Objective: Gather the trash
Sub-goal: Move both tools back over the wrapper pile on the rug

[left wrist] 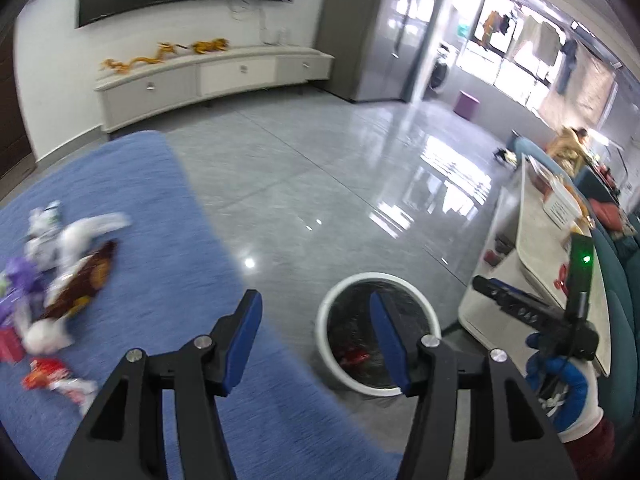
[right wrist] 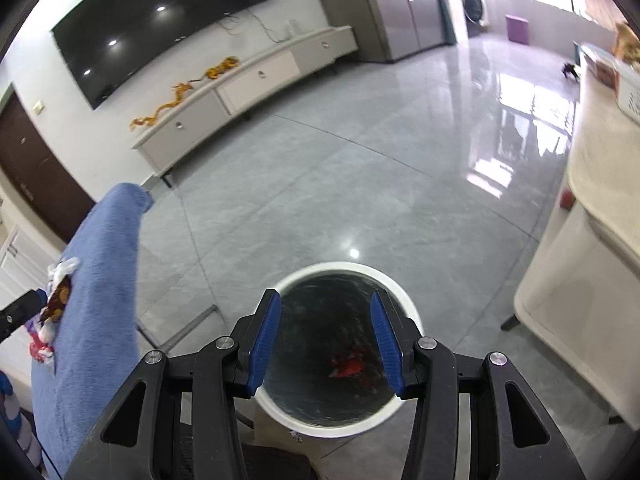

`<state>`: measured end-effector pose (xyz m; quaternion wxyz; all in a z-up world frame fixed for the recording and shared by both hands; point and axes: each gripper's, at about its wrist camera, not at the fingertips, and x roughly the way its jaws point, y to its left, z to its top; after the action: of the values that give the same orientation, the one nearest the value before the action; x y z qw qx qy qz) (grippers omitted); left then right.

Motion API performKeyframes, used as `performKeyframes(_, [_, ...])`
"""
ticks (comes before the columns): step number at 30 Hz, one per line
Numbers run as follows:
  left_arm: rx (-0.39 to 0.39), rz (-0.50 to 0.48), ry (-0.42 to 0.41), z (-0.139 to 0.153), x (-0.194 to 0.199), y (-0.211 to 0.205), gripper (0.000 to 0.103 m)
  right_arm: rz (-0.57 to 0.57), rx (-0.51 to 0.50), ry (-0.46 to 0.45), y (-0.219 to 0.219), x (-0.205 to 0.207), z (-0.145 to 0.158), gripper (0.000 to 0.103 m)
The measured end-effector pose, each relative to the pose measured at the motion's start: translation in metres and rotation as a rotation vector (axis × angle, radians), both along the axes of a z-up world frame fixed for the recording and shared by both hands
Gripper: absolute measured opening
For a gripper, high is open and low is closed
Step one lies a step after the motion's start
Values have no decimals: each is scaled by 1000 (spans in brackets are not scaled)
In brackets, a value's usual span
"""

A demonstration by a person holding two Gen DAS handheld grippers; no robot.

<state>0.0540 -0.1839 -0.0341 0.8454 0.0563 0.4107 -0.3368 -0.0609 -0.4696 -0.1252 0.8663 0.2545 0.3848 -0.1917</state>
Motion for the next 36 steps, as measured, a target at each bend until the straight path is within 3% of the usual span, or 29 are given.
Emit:
performKeyframes(10, [-110,226,-51,14,1,144,65,199,-70,-57,83,37,57,47])
performKeyframes(17, [-147,426,-29,-5,9,258,65,362,-131,-66,162,72,91,48])
performKeyframes(25, [-185,639,3,-25,24,361,65,498,-140,-52,233,106,100,50])
performKeyframes(32, [-242,693,52,-41,60,378,66,572,-141,-26,272,137,97,55])
performKeyframes(36, [-221,702,59,-50,84,368,67,602,-78,-14,288,167,88,59])
